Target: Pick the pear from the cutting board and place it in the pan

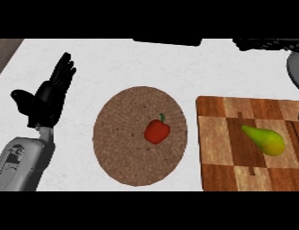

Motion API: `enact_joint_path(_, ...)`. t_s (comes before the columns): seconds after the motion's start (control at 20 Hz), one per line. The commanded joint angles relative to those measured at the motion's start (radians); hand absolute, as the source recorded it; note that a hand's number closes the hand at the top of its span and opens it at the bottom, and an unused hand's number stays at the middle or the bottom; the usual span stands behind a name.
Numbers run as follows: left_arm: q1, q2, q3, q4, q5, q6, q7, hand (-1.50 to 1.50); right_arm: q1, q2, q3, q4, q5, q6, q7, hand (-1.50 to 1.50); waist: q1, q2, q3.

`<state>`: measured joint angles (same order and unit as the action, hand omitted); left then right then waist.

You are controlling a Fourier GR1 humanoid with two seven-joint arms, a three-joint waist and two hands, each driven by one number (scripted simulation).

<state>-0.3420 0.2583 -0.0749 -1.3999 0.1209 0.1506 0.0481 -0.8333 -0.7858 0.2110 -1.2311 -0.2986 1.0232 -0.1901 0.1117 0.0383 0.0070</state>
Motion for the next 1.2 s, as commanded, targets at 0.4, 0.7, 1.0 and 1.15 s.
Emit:
enact_joint_path(0.4, 0.037, 0.023, 0.033, -0.010, 0.008, -0.002, -0.003, 0.00, 0.025, -0.043, 0.087, -0.054, 0.047, 0.261, -0.201, -1.50, -0.046, -0.011, 0.000)
enact_joint_path(0.7, 0.036, 0.006, 0.023, 0.007, -0.002, 0.000, -0.012, 0.00, 0.033, -0.010, 0.145, -0.036, 0.146, 0.184, -0.234, -1.50, -0.044, -0.009, -0.001)
enact_joint_path(1.0, 0.047, -0.004, 0.018, -0.013, -0.005, 0.004, -0.017, 0.00, 0.029, -0.009, 0.241, -0.018, 0.302, 0.095, -0.299, -1.50, -0.031, -0.007, -0.001)
enact_joint_path(1.15, 0.040, 0.025, 0.034, -0.030, 0.003, -0.013, -0.002, 0.00, 0.035, -0.017, 0.294, -0.023, 0.331, 0.066, -0.346, -1.50, -0.024, -0.007, 0.000)
